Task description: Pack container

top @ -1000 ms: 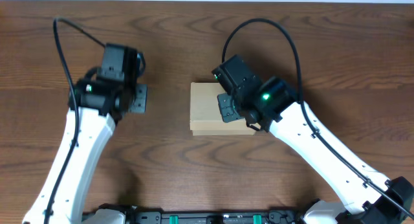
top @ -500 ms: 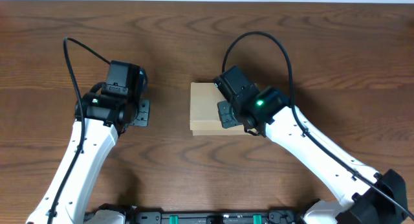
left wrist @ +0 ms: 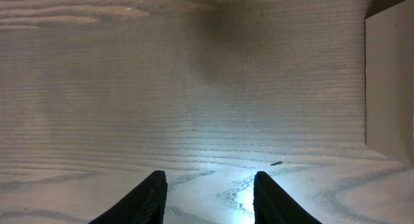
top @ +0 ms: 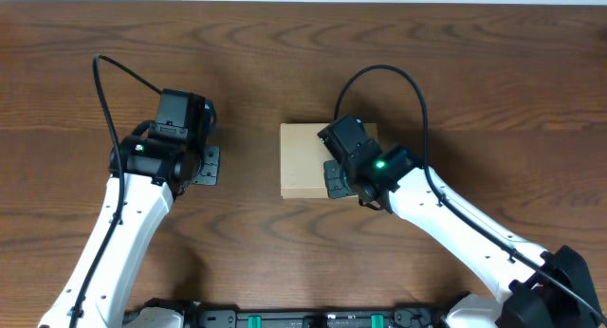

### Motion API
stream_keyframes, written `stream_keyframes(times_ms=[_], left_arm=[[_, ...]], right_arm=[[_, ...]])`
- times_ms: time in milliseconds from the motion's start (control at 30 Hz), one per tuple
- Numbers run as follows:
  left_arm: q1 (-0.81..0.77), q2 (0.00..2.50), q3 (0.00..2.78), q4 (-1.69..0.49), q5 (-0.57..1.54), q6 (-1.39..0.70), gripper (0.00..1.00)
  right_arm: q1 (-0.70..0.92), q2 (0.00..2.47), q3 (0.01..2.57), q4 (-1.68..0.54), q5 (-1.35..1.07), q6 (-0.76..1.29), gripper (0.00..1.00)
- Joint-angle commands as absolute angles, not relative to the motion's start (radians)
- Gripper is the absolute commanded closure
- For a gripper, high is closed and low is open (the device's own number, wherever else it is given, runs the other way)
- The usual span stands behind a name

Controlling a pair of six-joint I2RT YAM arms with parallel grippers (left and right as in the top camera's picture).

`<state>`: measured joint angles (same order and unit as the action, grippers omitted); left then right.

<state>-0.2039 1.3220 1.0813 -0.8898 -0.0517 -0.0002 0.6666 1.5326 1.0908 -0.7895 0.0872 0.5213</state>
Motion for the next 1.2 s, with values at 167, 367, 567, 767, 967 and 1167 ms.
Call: stream_keyframes(times_ms=[167, 367, 567, 767, 967, 1167], left_arm=[[-0.202, 1.312, 1.083, -0.889, -0.025, 0.000, 0.55], [-0.189, 1.312, 1.083, -0.867, -0.026, -0.032, 0.32], [-0.112, 1.313, 1.082, -0.772, -0.028, -0.047, 0.05], [-0.033, 1.299, 1.083, -0.728, -0.028, -0.083, 0.00], [-0.061, 1.126, 1.070, -0.741, -0.107, -0.157, 0.00], [-0.136, 0.822, 0.979, -0.743, -0.208, -0.146, 0.03]], right_arm=[[0.585, 1.488, 1.066, -0.661, 0.232, 0.545, 0.90], [0.307, 1.449, 1.067, -0.521, 0.177, 0.468, 0.82], [0.068, 1.449, 1.067, -0.397, 0.179, 0.252, 0.70], [-0.044, 1.426, 1.068, -0.440, 0.226, 0.241, 0.99], [-0.098, 1.266, 1.056, -0.590, 0.291, 0.324, 0.98], [-0.097, 0.958, 0.949, -0.598, 0.288, 0.295, 0.94]])
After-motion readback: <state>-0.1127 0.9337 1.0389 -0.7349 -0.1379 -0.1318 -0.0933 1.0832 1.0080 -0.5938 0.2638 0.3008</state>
